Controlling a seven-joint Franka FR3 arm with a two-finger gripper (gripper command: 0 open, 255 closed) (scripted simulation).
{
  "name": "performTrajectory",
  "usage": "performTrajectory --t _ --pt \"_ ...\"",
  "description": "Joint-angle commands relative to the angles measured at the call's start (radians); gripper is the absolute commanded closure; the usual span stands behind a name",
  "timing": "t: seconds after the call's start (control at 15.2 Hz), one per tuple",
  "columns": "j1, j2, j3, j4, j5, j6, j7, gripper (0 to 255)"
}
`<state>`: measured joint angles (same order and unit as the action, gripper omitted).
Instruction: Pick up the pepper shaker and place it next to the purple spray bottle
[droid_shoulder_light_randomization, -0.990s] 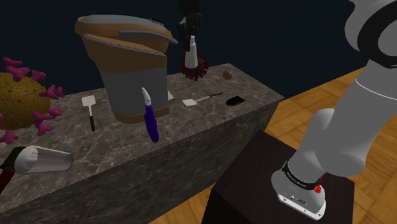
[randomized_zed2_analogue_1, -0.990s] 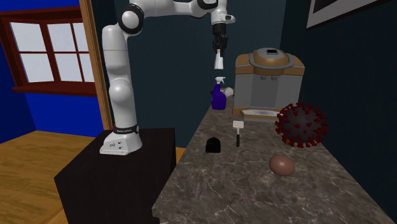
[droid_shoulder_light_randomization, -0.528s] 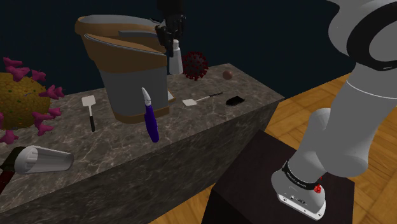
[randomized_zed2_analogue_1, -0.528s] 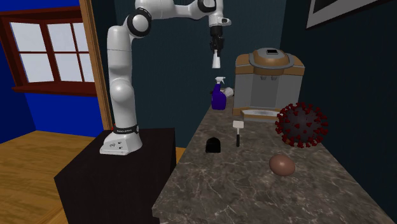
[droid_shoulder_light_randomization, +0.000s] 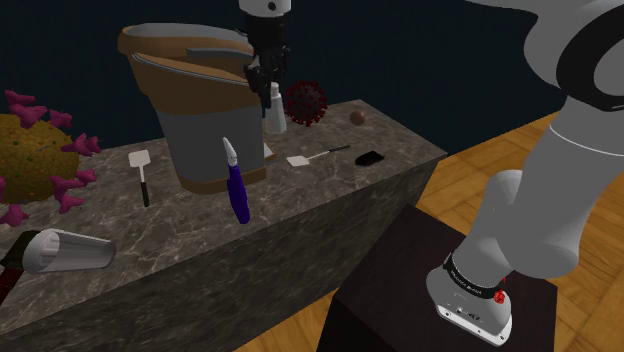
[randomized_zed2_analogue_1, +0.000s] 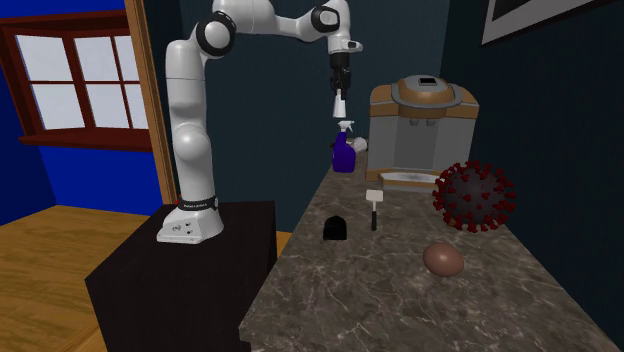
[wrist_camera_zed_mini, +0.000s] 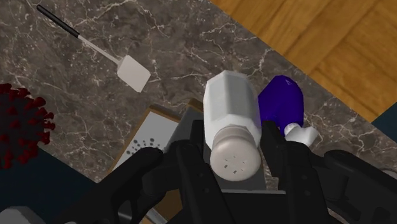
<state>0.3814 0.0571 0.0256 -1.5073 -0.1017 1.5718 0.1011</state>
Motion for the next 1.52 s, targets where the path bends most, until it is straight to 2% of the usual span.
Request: performTrajectory --t 0.0,1.45 --pt "-0.001 -0.010 0.000 -0.040 0.000 0.031 0.002 255" --pt "-0.003 -0.024 -0.003 -0.354 -0.005 0.329 0.028 255"
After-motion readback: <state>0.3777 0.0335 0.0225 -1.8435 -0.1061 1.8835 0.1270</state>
